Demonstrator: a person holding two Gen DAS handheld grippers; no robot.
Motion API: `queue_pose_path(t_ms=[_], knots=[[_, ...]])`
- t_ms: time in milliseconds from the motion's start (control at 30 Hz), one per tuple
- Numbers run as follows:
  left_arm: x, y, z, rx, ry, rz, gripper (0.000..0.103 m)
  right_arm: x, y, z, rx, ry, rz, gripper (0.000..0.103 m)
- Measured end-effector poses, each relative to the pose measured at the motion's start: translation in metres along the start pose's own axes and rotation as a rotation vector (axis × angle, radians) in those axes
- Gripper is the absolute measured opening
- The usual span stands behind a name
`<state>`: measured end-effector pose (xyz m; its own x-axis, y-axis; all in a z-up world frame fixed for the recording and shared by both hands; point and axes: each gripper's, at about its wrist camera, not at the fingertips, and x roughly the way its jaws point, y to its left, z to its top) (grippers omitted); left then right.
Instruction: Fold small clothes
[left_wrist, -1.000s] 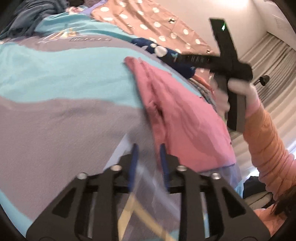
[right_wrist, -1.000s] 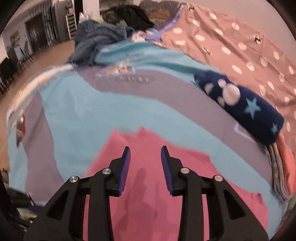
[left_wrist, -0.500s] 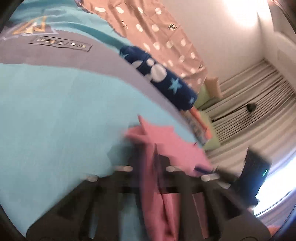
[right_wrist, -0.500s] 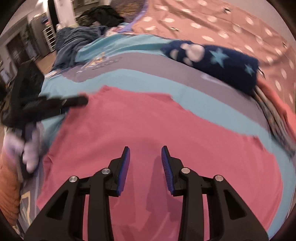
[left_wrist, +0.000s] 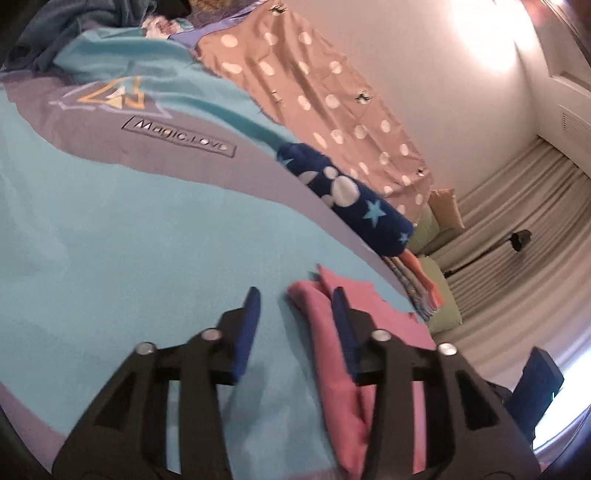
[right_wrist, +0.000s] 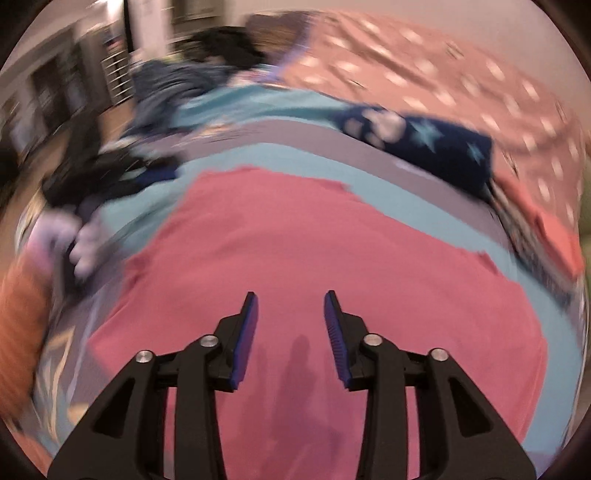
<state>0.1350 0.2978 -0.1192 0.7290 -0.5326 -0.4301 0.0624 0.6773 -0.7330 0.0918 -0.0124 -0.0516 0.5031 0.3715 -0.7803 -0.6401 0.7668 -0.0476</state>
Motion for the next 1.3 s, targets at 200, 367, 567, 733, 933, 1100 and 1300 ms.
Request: queue_pose_path(t_ms=[200,367,567,733,933,1100,1300], knots=[[-0.006,-0.011,-0.028,0.006,0.040,-0.017,0.067,-0.002,0.086,-0.032,-0.178,0.001,0.108,0.051],[0.011,-0.011,-0.041,0.008,0.088,-0.011,0.068,0.004,0.110,-0.045,-0.267,0.025,0.020,0.051],[0.013,-0.007,-0.043,-0.009,0.079,-0.052,0.068,0.015,0.121,-0.052,-0.298,0.013,-0.110,0.057],[0.010,-0.005,-0.045,-0.005,0.086,-0.102,0.068,0.032,0.135,-0.044,-0.330,-0.006,-0.222,0.061],[0.024,-0.019,-0.045,0.048,0.148,-0.129,0.068,0.047,0.129,-0.033,-0.308,0.013,-0.234,0.066],[0.045,-0.020,-0.032,0.039,0.180,-0.156,0.068,0.052,0.126,-0.029,-0.295,0.014,-0.290,0.082],[0.070,-0.022,-0.011,0.039,0.196,-0.193,0.081,0.055,0.114,-0.022,-0.256,0.024,-0.165,0.058]])
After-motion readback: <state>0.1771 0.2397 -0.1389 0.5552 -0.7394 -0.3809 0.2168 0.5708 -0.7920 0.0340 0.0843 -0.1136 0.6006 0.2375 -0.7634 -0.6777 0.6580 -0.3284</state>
